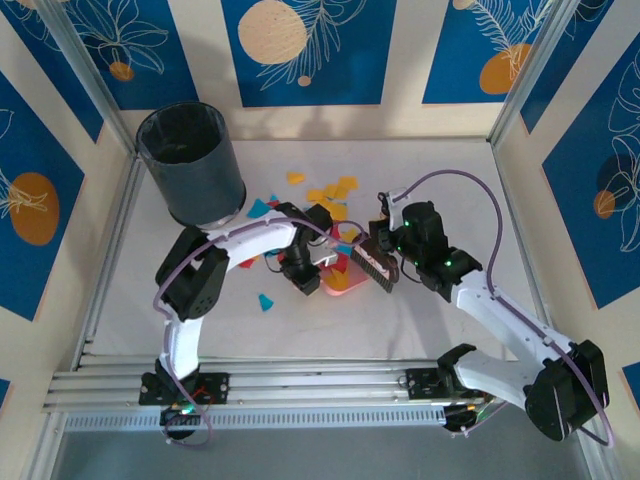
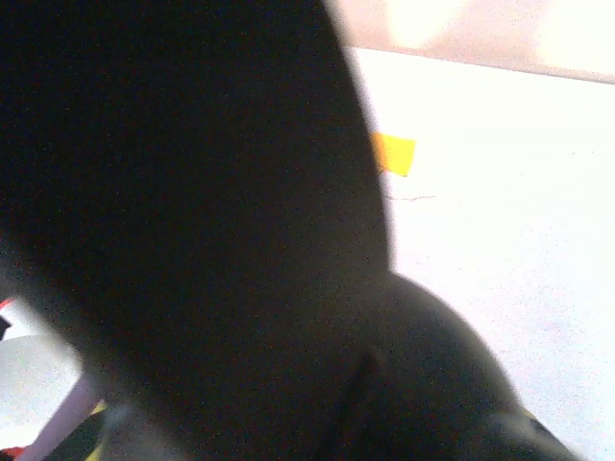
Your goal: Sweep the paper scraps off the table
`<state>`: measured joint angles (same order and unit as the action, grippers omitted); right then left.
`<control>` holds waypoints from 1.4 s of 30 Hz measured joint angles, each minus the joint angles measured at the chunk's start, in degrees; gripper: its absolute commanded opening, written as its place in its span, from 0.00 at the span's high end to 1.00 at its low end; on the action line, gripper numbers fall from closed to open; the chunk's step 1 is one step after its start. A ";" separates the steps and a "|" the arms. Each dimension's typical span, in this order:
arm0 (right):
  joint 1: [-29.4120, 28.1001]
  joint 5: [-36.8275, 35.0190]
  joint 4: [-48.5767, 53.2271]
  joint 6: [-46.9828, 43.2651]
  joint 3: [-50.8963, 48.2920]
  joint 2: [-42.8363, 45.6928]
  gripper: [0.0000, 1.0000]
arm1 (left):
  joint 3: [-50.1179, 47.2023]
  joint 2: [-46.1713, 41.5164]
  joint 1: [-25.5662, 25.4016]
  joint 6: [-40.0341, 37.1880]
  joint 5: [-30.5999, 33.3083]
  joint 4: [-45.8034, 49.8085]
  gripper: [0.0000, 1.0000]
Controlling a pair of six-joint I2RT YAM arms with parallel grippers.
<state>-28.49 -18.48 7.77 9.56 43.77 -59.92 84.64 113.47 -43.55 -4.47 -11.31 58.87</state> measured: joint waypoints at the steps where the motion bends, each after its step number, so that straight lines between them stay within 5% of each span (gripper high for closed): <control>1: 0.00 -0.39 -0.13 0.02 -0.02 0.22 1.00 | -0.83 -0.81 0.17 0.00 0.00 -0.04 1.00; 9: 2.60 -4.61 -5.95 0.22 -0.92 -0.44 1.00 | -6.73 -5.66 2.84 0.07 0.02 -0.11 1.00; 23: 10.12 -6.95 -20.74 -1.81 0.33 -14.97 1.00 | -8.44 -6.16 4.70 0.04 0.02 -0.85 1.00; 42: 5.95 -5.40 -22.25 -3.08 4.68 -21.05 1.00 | -6.67 -5.20 5.09 -0.11 0.00 -0.85 1.00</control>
<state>-22.55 -23.88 -14.48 6.48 48.45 -80.97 77.97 108.27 -38.46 -4.58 -11.31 58.02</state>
